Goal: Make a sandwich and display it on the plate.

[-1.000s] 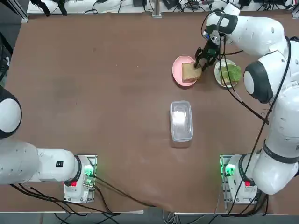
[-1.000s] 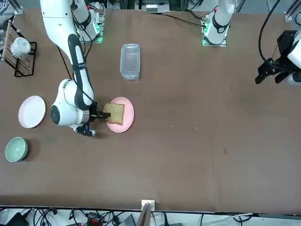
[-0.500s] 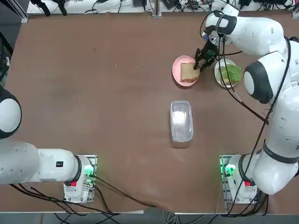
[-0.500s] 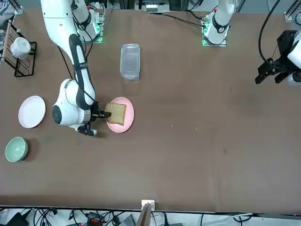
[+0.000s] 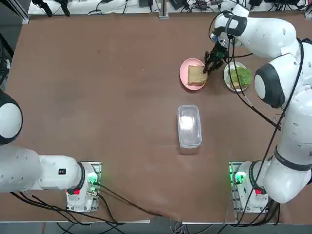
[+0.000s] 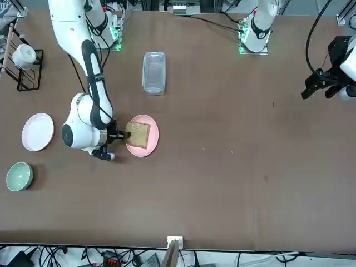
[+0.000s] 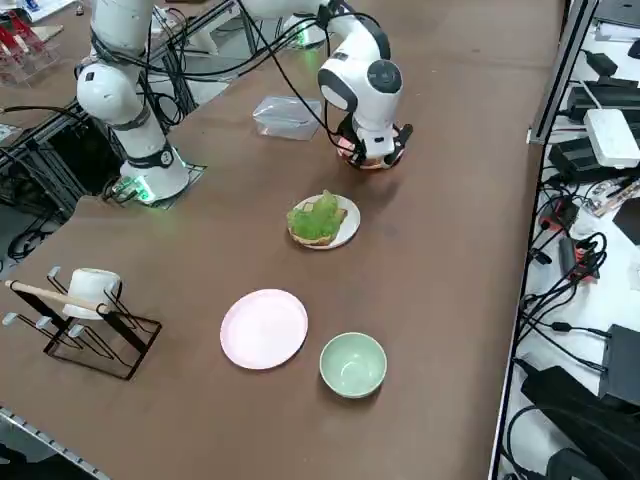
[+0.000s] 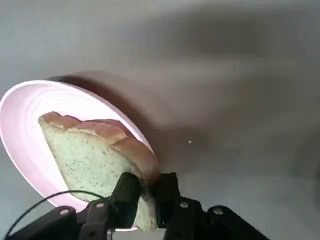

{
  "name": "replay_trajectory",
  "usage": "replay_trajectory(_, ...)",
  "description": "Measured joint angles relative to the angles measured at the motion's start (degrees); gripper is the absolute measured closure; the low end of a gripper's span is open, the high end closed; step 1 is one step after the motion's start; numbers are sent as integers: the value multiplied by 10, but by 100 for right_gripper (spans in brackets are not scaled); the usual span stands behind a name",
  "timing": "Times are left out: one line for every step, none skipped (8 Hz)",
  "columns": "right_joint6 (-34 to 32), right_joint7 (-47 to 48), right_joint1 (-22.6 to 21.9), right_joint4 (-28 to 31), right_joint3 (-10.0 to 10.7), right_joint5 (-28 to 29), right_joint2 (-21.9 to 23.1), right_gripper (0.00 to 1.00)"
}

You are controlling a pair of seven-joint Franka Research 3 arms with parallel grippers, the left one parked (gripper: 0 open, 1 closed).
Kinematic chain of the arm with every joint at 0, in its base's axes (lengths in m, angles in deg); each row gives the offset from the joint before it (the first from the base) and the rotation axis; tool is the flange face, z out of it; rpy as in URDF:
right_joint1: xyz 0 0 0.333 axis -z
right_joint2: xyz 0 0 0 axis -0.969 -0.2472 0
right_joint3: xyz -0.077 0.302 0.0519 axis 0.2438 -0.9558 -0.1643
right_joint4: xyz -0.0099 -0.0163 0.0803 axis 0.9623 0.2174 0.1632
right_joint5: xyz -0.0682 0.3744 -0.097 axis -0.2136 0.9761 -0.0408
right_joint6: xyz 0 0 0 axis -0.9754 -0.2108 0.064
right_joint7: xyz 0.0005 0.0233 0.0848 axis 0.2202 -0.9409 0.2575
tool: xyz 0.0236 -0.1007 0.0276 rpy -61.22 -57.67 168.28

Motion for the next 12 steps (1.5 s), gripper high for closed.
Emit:
replay_trajectory(0, -3, 0, 0, 0, 0, 1, 87)
replay_trajectory(0, -3, 1, 0, 0, -1, 2, 93)
replay_trajectory(0, -4, 2, 0, 0, -2, 5, 93)
replay_trajectory(0, -4, 3, 0, 0, -4, 8, 94)
replay_trajectory(0, -4, 3, 0, 0, -10, 12, 94)
replay_trajectory(0, -4, 4, 0, 0, -16, 17, 94)
replay_trajectory(0, -4, 5, 0, 0, -18, 23, 94)
replay_trajectory(-1, -4, 5, 0, 0, -19, 31, 94)
replay_trajectory(-2, -4, 6, 0, 1, -20, 40, 94)
replay_trajectory(-6, -4, 7, 0, 5, -24, 49, 94)
replay_trajectory(-12, -4, 8, 0, 10, -31, 59, 94)
replay_trajectory(-19, -4, 9, 0, 17, -37, 69, 94)
